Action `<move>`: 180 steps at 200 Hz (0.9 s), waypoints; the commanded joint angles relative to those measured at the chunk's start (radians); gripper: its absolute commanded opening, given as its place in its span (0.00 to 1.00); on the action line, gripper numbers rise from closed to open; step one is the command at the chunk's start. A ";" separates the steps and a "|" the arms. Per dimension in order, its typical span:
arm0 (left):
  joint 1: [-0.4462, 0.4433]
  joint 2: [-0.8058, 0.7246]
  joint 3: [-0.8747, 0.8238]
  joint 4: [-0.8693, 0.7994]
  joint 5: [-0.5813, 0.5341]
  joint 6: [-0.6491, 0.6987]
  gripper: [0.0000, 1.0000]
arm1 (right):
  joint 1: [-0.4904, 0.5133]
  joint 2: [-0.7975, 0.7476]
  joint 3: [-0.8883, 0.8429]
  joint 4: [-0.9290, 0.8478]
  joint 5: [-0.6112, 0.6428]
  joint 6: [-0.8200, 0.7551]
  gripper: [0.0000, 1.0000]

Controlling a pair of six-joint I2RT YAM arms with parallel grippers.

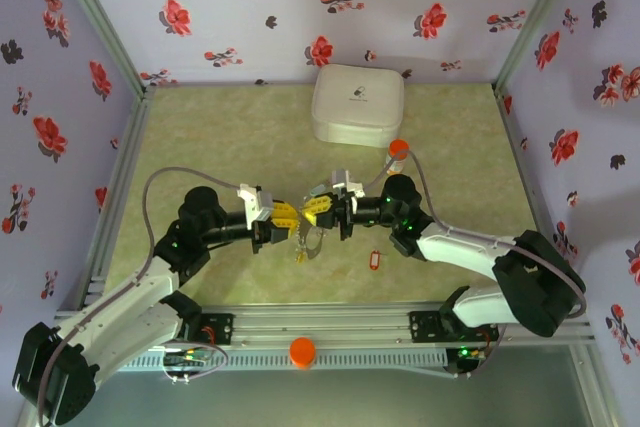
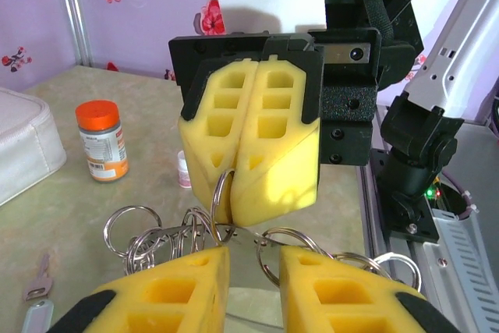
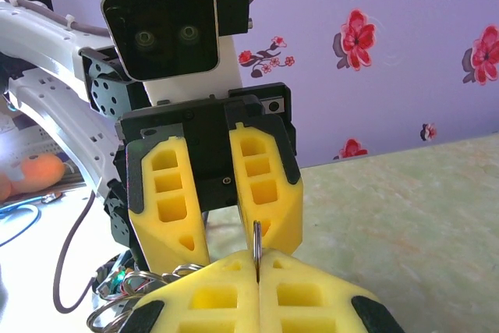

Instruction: Put the keys on the keyring

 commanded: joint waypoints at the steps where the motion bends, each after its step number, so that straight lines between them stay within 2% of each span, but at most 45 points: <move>1: 0.007 0.000 -0.008 0.061 0.005 -0.026 0.24 | 0.008 -0.009 0.000 0.033 -0.062 -0.003 0.00; 46: 0.009 0.011 0.008 0.050 0.006 -0.019 0.22 | 0.021 0.003 0.019 -0.001 -0.085 -0.024 0.00; 86: 0.027 0.012 0.019 -0.027 -0.030 -0.002 0.14 | 0.021 -0.049 0.002 -0.092 -0.041 -0.096 0.00; 106: 0.027 0.019 0.022 -0.022 0.001 -0.005 0.14 | 0.021 -0.064 0.010 -0.155 -0.037 -0.142 0.00; 180: 0.026 0.056 0.028 0.049 0.093 -0.051 0.13 | 0.042 -0.020 0.033 -0.097 -0.040 -0.132 0.00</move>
